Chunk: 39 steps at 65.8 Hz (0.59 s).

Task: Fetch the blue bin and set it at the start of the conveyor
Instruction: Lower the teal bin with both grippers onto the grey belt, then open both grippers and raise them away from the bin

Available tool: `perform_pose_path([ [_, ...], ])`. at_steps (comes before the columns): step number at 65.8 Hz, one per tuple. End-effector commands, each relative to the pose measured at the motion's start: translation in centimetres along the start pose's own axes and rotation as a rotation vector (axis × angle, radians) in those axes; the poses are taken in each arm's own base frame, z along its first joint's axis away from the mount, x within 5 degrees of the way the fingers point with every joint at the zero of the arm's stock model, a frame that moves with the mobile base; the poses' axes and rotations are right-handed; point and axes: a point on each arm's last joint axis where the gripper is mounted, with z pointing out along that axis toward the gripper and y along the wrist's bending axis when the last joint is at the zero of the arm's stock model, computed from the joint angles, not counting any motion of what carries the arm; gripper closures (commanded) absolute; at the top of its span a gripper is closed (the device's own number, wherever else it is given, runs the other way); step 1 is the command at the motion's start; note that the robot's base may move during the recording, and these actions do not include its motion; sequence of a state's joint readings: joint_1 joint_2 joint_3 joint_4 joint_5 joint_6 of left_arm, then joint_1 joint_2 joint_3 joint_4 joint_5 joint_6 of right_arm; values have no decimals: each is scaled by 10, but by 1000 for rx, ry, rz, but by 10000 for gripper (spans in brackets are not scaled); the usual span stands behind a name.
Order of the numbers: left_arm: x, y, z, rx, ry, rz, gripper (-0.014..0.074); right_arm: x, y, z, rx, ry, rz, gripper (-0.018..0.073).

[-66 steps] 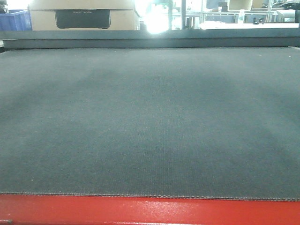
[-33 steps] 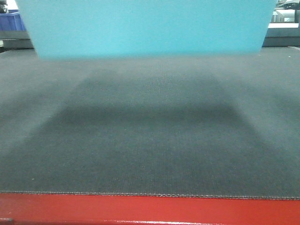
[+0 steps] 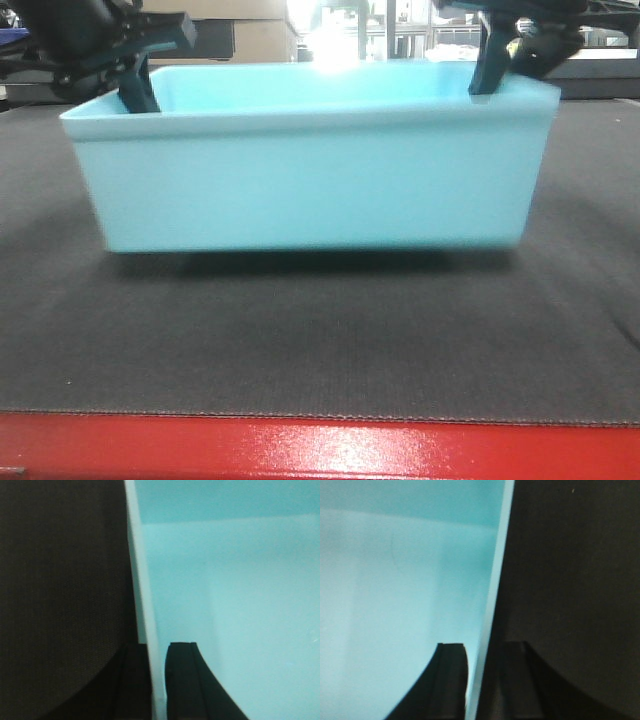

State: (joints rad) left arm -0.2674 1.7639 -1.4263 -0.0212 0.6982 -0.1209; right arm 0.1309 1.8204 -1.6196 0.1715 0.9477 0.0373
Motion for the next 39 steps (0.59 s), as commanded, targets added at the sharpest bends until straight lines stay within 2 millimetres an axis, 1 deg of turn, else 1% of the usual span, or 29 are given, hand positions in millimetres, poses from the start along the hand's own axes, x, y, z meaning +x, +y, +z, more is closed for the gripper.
perform_pose_path([
  [1, -4, 2, -5, -5, -31, 14, 436, -3, -4, -4, 21, -35, -20, 179],
  [2, -4, 2, -5, -5, -33, 14, 400, -3, -4, -4, 21, -35, -20, 142],
  [3, -4, 2, -5, -5, -34, 14, 362, -3, -4, -4, 23, -35, -22, 124],
  [4, -4, 2, -5, -5, -34, 14, 321, -4, -4, -5, 23, -38, -22, 75],
  [7, -5, 2, -7, -4, -40, 15, 184, -5, -4, -6, 25, -44, -25, -3],
  [8, -5, 2, -8, -3, -42, 15, 112, -5, -3, -9, 24, -51, -26, -20],
  [9, -5, 2, -10, -3, -46, 15, 88, -5, -3, -10, 24, -53, -26, -17],
  [11, -5, 2, -11, -3, -43, 15, -8, -6, -3, -12, 23, -59, -27, -10],
  [12, -6, 2, -13, -4, -48, 16, -37, -6, -2, -14, 22, -68, -28, -8],
  [18, -7, 2, -26, -5, -64, 20, 35, -8, -2, -30, 22, -109, -30, 25],
  [26, -9, 2, -56, -15, -112, 37, 111, -7, -3, -59, 28, -170, -32, 125],
  [32, -9, 3, -84, -24, -159, 50, 198, -5, -9, -82, 47, -201, -28, 259],
  [33, -9, 3, -88, -27, -162, 52, 218, -4, -10, -88, 54, -210, -29, 284],
  [36, -7, 5, -99, -41, -174, 64, 286, -2, -13, -96, 70, -216, -29, 364],
  [38, -5, 5, -106, -46, -185, 70, 351, 1, -16, -105, 84, -228, -28, 419],
  [39, -4, 6, -109, -48, -189, 71, 365, 2, -18, -107, 92, -230, -28, 447],
])
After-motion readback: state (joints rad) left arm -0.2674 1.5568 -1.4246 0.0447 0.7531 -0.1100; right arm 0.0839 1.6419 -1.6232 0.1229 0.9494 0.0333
